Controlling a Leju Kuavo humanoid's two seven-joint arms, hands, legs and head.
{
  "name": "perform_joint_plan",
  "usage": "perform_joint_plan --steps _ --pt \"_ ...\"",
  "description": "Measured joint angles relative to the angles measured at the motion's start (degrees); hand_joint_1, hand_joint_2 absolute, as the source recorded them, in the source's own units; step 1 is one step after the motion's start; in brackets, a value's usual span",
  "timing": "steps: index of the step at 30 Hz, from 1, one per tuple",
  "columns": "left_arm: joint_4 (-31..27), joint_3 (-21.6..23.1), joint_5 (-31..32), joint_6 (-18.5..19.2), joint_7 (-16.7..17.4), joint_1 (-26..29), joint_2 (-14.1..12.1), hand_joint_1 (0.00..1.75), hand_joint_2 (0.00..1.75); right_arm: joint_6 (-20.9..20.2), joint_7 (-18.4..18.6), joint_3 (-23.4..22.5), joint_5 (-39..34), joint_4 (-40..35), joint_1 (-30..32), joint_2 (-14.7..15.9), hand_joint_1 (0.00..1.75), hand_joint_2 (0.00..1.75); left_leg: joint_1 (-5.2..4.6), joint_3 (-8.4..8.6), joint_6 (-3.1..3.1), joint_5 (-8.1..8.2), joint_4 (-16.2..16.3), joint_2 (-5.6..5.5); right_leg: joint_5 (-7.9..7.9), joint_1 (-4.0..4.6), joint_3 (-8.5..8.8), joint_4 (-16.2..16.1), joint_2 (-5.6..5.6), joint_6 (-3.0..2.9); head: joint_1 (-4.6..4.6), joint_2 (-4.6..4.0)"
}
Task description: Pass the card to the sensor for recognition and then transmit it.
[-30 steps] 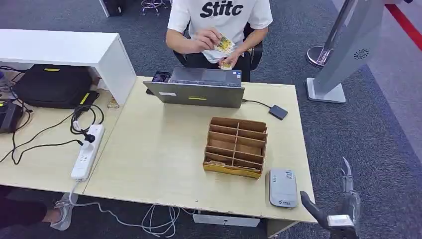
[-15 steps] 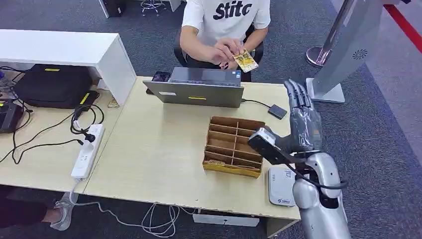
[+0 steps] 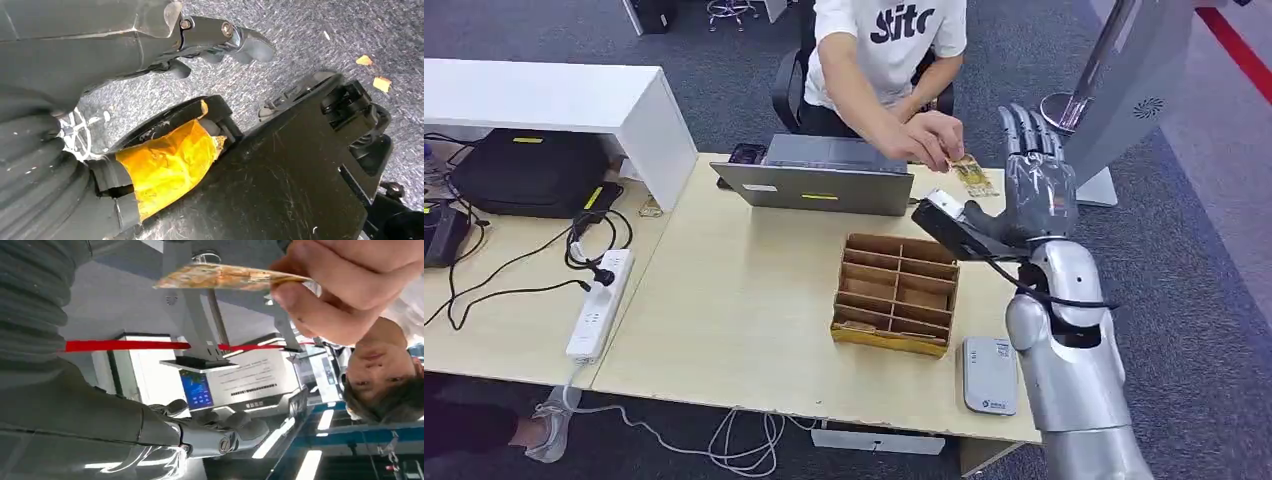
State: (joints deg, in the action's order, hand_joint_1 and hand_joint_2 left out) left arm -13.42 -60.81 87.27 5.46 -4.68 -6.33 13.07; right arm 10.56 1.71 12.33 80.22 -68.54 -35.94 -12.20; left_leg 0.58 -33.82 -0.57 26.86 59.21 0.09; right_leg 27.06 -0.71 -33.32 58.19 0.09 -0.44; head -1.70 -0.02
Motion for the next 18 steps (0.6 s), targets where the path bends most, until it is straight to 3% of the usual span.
perform_joint_plan --steps 2,3,4,5,11,18 --pt "0.0 0.07 0.02 -0.09 0.0 0.0 0.0 0.0 1.75 -0.89 0.31 -0.93 0.09 1.5 -0.35 -0.3 0.0 1.75 0.0 0.0 0.0 0.0 0.0 0.0 0.0 0.0 0.0 0.0 0.0 0.0 0.0 0.0" --pt "0.0 0.07 0.02 -0.2 0.02 0.0 0.02 0.0 1.75 -1.4 0.41 -1.47 0.07 2.14 -0.46 -0.5 0.23 1.75 0.0 -0.01 0.0 0.0 0.0 0.0 0.0 0.0 0.01 0.0 0.0 0.0 0.0 0.0" --pt "0.0 0.07 0.02 -0.33 0.04 0.0 0.02 0.0 1.75 -1.75 0.59 -1.9 0.0 2.69 -0.56 -0.72 1.54 1.75 0.0 0.0 0.0 0.0 0.0 0.0 0.0 0.0 0.01 0.0 0.0 0.0 0.0 0.0" --pt "0.0 0.07 -0.04 -0.39 0.07 0.0 0.04 0.0 1.75 -2.25 0.65 -2.7 -0.07 3.75 -0.76 -1.13 1.73 1.75 -0.01 0.0 0.0 0.0 0.0 0.0 -0.01 0.0 0.01 0.0 0.0 0.0 0.0 0.0" --pt "0.0 0.07 -0.13 -0.5 0.09 0.01 0.15 0.0 1.75 -2.6 1.05 -4.65 0.09 5.96 -1.07 -2.47 1.73 1.75 -0.01 0.0 0.0 0.0 0.01 -0.01 -0.01 0.0 0.0 0.0 0.0 0.0 0.0 0.0" --pt "0.0 0.07 -0.13 -0.57 0.09 0.01 0.26 0.0 1.75 -3.78 -1.18 -5.53 -0.48 5.46 -0.79 -3.56 1.73 1.75 0.0 -0.03 0.0 0.0 0.0 -0.01 0.0 0.0 -0.05 0.0 0.0 0.0 -0.02 0.0"
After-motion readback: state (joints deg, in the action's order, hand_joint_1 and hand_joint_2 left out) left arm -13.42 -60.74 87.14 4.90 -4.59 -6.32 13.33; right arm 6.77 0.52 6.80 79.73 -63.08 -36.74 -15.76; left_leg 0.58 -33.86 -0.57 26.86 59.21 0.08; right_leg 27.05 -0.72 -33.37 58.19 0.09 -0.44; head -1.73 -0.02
